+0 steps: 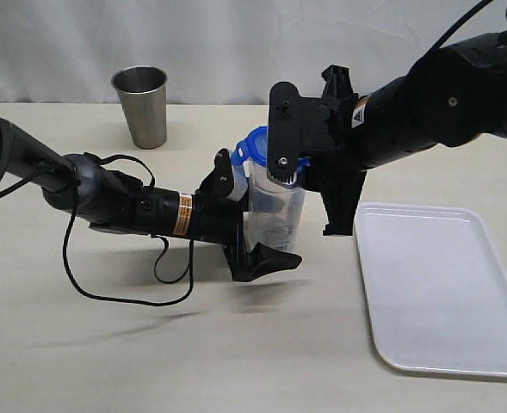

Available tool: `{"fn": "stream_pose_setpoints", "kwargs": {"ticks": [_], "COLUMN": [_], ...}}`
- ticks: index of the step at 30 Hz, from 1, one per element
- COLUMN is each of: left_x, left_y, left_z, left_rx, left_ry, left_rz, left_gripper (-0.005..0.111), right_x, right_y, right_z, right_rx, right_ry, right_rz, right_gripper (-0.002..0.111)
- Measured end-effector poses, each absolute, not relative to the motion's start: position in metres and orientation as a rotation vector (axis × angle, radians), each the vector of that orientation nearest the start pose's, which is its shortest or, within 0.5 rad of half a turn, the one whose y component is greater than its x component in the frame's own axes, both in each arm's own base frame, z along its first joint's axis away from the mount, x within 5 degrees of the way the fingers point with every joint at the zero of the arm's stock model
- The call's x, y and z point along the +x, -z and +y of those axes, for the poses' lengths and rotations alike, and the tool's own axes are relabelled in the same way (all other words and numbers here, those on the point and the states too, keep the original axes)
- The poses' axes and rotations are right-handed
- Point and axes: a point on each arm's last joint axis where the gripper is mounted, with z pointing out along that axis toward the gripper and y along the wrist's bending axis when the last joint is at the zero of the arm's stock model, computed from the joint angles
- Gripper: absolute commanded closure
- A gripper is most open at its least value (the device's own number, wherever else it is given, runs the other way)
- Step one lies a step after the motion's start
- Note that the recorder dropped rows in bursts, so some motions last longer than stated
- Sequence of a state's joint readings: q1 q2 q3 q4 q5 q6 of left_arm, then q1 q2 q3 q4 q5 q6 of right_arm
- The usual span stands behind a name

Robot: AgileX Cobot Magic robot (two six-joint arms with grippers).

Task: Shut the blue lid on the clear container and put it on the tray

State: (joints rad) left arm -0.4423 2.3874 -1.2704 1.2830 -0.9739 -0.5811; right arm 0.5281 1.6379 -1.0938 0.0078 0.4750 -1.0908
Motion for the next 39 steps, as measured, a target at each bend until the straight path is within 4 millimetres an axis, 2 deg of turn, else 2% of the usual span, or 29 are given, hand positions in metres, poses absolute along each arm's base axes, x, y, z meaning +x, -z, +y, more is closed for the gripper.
{"fn": "stream_pose_setpoints", "kwargs": {"ticks": [14, 20, 26, 39], "left_x": [0.353, 0.355, 0.362, 0.363], "left_y": [-0.052, -0.056, -0.065, -0.068], "left_z": [-0.248, -0.247, -0.237, -0.235], "left_rx": [1.366, 1.306, 1.221, 1.196], "left_ry": [0.947, 0.982, 1.036, 1.057], "left_rz": [1.525, 1.505, 1.446, 1.417], "left_gripper": [0.003, 0.003, 0.003, 0.003], "right_x": [0.299, 0.299, 0.301, 0.301], "right_y": [-0.238, -0.238, -0.236, -0.236], "right_z": [0.175, 0.175, 0.176, 0.176], "right_rx": [-1.814, -1.815, -1.813, -1.812], "right_ry": [0.224, 0.224, 0.225, 0.225], "right_rz": [1.742, 1.743, 1.741, 1.741], "right_gripper": [0.073, 0.073, 0.073, 0.073]}}
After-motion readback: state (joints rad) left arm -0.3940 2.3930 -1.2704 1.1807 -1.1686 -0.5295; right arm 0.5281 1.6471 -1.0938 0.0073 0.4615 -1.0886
